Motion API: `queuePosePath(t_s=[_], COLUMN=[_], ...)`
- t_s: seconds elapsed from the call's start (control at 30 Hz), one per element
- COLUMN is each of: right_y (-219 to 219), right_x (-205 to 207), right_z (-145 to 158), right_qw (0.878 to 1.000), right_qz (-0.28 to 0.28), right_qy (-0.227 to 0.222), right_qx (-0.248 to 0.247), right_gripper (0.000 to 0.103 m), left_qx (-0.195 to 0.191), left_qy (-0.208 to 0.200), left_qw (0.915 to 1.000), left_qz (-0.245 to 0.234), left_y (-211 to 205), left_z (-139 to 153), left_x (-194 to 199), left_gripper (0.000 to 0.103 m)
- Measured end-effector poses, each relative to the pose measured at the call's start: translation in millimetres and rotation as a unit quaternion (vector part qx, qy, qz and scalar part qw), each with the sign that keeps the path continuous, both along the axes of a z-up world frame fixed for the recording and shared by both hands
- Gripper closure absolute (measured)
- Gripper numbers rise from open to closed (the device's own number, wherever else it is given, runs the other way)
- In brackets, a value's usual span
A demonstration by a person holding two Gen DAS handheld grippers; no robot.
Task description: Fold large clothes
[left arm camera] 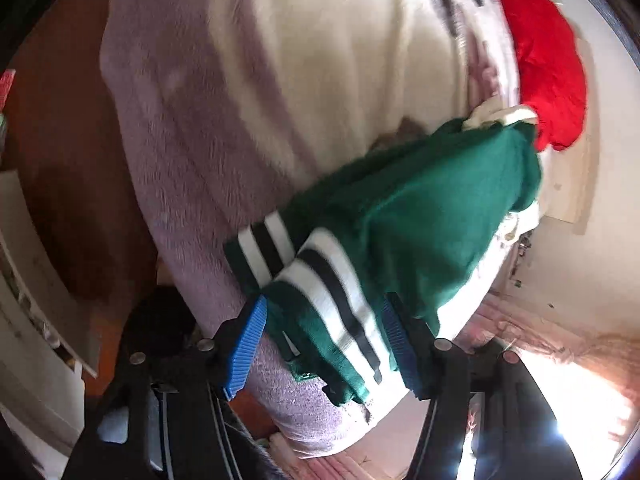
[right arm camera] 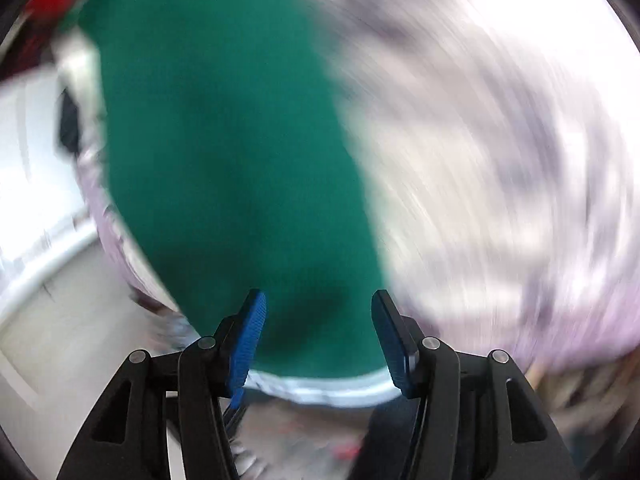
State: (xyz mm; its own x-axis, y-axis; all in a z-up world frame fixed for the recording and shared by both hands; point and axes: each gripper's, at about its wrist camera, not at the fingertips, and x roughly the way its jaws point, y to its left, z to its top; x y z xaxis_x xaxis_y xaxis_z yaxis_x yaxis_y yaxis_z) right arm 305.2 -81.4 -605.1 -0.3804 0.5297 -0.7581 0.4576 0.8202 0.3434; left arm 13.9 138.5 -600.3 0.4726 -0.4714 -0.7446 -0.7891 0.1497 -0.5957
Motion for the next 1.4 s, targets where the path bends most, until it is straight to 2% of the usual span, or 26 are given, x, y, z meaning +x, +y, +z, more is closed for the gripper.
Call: queuePosePath(t_s=[0.03, 0.1, 0.13, 0.17, 0.2, 0.23, 0.27, 0.37, 0.43, 0.47, 0.57, 0.6, 0.63, 0.7, 0.73, 0.77, 0.8, 0.83, 0.97, 1.03, 1.1, 1.17, 1.23, 1.27, 1.33, 1.4], right_y=[-16, -37, -38, -41, -41, -38, -34, -25, -23, -21, -22, -24, -27, -31, -32, -30, -27, -23, 1, 8, 4, 1, -1, 1, 12, 26], right_x=[-32, -96, -118, -138, -147, -148, -148, -163, -179, -191, -213, -215, -217, -214, -213, -211, -214, -214, -227, -246, -267, -275, -273, -270, -260, -259], right_z=[-17, -52, -65, -74, -74, -70, -61, -40, -40, -46, -57, -57, -56, -58, -62, -69, -74, -76, -57, -57, -64, -68, -67, -68, -73, -77], right_qw=[0.998, 0.981, 0.972, 0.959, 0.953, 0.955, 0.961, 0.976, 0.985, 0.985, 0.959, 0.953, 0.945, 0.931, 0.925, 0.921, 0.916, 0.916, 0.97, 0.977, 0.95, 0.924, 0.909, 0.899, 0.884, 0.891], right_qz=[-0.046, -0.155, -0.19, -0.242, -0.268, -0.266, -0.252, -0.203, -0.16, -0.157, -0.231, -0.249, -0.27, -0.311, -0.331, -0.345, -0.358, -0.363, -0.224, -0.198, -0.275, -0.336, -0.37, -0.389, -0.408, -0.396], right_qy=[0.037, 0.099, 0.116, 0.112, 0.088, 0.061, 0.035, 0.033, 0.036, 0.037, 0.047, 0.041, 0.032, 0.018, 0.011, 0.011, 0.01, 0.01, 0.021, 0.029, 0.038, 0.049, 0.033, 0.028, 0.024, 0.026], right_qx=[0.013, 0.056, 0.081, 0.101, 0.111, 0.112, 0.108, 0.077, 0.05, 0.061, 0.156, 0.169, 0.18, 0.188, 0.186, 0.18, 0.178, 0.17, 0.089, 0.076, 0.145, 0.178, 0.19, 0.201, 0.226, 0.221], right_gripper=[0.046, 0.046, 0.046, 0.047, 0.068, 0.094, 0.103, 0.103, 0.103, 0.103, 0.101, 0.095, 0.071, 0.045, 0.045, 0.055, 0.081, 0.103, 0.103, 0.103, 0.102, 0.096, 0.05, 0.045, 0.042, 0.041], left_qx=[-0.001, 0.008, 0.019, 0.032, 0.047, 0.066, 0.085, 0.133, 0.145, 0.145, 0.153, 0.155, 0.157, 0.157, 0.155, 0.154, 0.151, 0.15, 0.153, 0.152, 0.144, 0.143, 0.135, 0.127, 0.111, 0.099], left_qy=[0.01, 0.018, 0.016, 0.01, 0.016, 0.017, 0.009, 0.008, 0.028, 0.033, 0.028, 0.024, 0.021, 0.017, 0.015, 0.015, 0.014, 0.012, 0.018, 0.031, 0.039, 0.03, 0.014, 0.006, -0.003, -0.011], left_qw=[0.9999, 0.9994, 0.9989, 0.9986, 0.9983, 0.9974, 0.9961, 0.9911, 0.989, 0.9888, 0.9875, 0.9871, 0.9869, 0.9871, 0.9874, 0.9877, 0.9881, 0.9884, 0.9875, 0.9875, 0.9887, 0.9892, 0.9907, 0.9918, 0.9937, 0.9948], left_qz=[0.007, 0.03, 0.038, 0.04, 0.029, 0.022, 0.018, -0.006, -0.011, -0.012, -0.025, -0.029, -0.031, -0.03, -0.028, -0.026, -0.023, -0.021, -0.033, -0.03, -0.016, -0.011, -0.01, -0.01, -0.014, -0.02], left_y=[-5, -11, -13, -16, -18, -20, -19, -8, 5, 8, 9, 8, 6, 4, 3, 2, 1, -1, -7, -7, -5, -4, -4, -5, -8, -12], left_z=[-6, -10, -8, -3, 2, 9, 18, 31, 23, 20, 23, 26, 29, 32, 32, 31, 29, 30, 28, 19, 16, 20, 24, 26, 27, 28], left_x=[3, 5, 5, 7, 9, 11, 11, 18, 14, 12, 9, 9, 9, 6, 4, 4, 5, 4, -1, -9, -16, -21, -23, -23, -23, -22], left_gripper=[0.046, 0.049, 0.056, 0.089, 0.098, 0.099, 0.101, 0.101, 0.101, 0.101, 0.1, 0.1, 0.101, 0.1, 0.1, 0.1, 0.1, 0.101, 0.1, 0.1, 0.101, 0.101, 0.101, 0.101, 0.099, 0.099])
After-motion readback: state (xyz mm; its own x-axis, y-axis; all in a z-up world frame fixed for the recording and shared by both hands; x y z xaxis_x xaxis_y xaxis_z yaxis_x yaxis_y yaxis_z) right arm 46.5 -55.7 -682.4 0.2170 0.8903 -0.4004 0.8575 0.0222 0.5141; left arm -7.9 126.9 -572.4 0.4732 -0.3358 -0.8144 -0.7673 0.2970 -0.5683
